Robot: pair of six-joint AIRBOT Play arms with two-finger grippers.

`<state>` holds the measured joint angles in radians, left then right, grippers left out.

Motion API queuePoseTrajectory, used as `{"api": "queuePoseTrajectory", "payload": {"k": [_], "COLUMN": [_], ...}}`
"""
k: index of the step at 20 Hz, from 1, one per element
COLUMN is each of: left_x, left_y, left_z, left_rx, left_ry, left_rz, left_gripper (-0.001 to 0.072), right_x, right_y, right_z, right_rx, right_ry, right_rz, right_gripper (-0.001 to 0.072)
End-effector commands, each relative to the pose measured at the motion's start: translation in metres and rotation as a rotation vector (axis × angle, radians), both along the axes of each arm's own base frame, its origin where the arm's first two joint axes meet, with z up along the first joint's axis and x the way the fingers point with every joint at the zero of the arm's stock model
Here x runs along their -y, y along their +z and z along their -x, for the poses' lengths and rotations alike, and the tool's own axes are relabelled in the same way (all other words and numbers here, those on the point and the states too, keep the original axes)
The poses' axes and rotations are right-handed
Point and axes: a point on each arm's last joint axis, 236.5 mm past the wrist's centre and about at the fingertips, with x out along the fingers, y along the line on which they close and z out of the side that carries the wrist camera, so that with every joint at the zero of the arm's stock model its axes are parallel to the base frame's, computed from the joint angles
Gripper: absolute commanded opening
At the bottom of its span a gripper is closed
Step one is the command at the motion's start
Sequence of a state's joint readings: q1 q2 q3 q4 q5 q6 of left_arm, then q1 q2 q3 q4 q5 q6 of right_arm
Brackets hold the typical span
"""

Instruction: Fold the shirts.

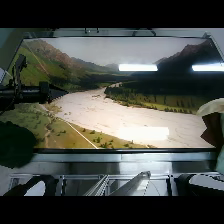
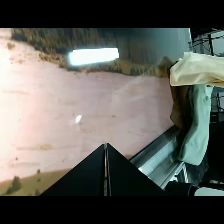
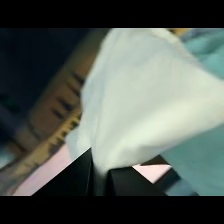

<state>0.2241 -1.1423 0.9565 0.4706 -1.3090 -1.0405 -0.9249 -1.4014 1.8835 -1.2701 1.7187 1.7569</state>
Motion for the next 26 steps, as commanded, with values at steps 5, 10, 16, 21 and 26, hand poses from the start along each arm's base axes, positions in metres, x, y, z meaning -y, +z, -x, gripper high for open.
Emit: {"api": "queuePoseTrajectory", "payload": {"k": [5,10,16,21,26], "left_x": [0.000,0.002,0.002,0.001,0.004], "left_y": [0.000,-0.001,-0.001,0.001,0.039], "left_z": [0.000,0.006,0.006,0.004,0.007], "left_rx": [0.023,0.011,0.011,0.018,0.086], "left_ry": [-0.015,-0.039,-0.038,-0.030,-0.103], "left_rz": [-0.012,-0.012,-0.011,-0.009,-0.019], "left_gripper": [0.0014,0.0015,0.0015,0.0014,0.0011], "right_x": [0.021,0.006,-0.014,-0.013,-0.097], "right_y": [-0.006,-0.083,-0.139,-0.122,-0.101], "right_z": [0.115,0.163,0.183,0.119,0.003], "right_rx": [-0.361,-0.634,-0.765,-0.507,-0.106], "right_ry": [-0.255,-0.254,-0.202,-0.148,0.102], "right_rz": [0.127,0.026,-0.082,-0.056,-0.283], "right_gripper": [0.0016,0.0017,0.0699,0.0699,0.0304]}}
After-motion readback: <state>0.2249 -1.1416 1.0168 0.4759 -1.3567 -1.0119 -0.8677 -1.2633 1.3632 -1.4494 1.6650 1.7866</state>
